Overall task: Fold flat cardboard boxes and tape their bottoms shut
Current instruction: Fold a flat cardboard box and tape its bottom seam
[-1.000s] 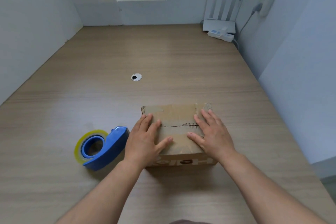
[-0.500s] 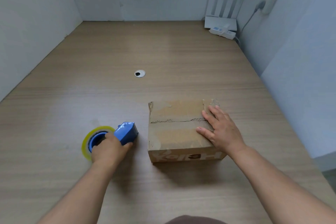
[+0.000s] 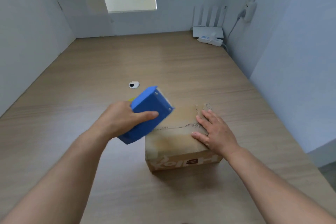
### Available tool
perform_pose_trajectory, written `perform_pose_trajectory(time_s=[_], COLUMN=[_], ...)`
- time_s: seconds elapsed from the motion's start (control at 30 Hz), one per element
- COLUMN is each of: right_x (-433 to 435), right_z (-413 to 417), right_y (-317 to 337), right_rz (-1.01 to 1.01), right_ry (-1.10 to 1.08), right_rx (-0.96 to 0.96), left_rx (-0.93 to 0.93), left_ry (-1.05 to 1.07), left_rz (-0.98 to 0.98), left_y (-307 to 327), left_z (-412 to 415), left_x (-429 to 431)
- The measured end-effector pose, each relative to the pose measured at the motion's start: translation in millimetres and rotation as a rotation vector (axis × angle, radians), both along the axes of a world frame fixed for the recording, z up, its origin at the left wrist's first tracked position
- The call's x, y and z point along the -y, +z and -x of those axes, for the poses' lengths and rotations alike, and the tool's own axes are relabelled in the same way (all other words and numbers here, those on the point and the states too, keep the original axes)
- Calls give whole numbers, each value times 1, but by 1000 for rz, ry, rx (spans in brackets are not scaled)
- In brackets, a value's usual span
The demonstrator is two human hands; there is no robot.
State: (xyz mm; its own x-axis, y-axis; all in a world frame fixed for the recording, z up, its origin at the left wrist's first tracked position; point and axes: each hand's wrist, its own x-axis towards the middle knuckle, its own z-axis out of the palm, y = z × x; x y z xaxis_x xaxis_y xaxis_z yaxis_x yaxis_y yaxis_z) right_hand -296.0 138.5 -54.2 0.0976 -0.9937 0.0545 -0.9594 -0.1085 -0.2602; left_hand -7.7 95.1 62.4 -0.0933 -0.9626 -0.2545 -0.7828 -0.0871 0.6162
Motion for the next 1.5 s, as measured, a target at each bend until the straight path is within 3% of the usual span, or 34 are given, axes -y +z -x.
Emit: perform_pose_trajectory(time_s=[0.17, 0.27, 0.33, 0.43, 0.53, 0.63, 0.73, 0.97, 1.1, 1.33, 1.43, 1.5], right_x=[-5, -3, -2, -3, 1, 10, 12, 13, 13, 13, 14, 11], right_z=[2, 2, -1, -8, -15, -19, -23, -23, -23, -10, -10, -8], right_y=[-2, 1, 6, 17, 25, 26, 24, 23, 22, 25, 33, 34], right_rz=[47, 60, 103, 178, -18, -226, -183, -77, -44, -69, -103, -78], right_ry=[11, 10, -30, -158, -154, -116, -75, -170, -207, -332, -331, -362], right_rx=[112, 191, 272, 618, 936, 1060, 1210, 1222, 1218, 1302, 1152, 832], left_rx=[256, 356, 342, 329, 298, 253, 222, 251, 284, 409, 504, 565], left_ry=[-338, -405, -397, -395, -385, -374, -364, -399, -308, -134, -116, -121], left_rz=[-109, -108, -110, -108, -124, -145, -170, -216, -259, -531, -566, -571], left_y=[-5, -16, -17, -17, -17, -14, -12, -2, 10, 37, 32, 27], left_z=[60, 64, 61, 59, 57, 53, 51, 65, 77, 41, 50, 68], left_x=[1, 3, 5, 6, 3, 2, 2, 4, 10, 11, 21, 32])
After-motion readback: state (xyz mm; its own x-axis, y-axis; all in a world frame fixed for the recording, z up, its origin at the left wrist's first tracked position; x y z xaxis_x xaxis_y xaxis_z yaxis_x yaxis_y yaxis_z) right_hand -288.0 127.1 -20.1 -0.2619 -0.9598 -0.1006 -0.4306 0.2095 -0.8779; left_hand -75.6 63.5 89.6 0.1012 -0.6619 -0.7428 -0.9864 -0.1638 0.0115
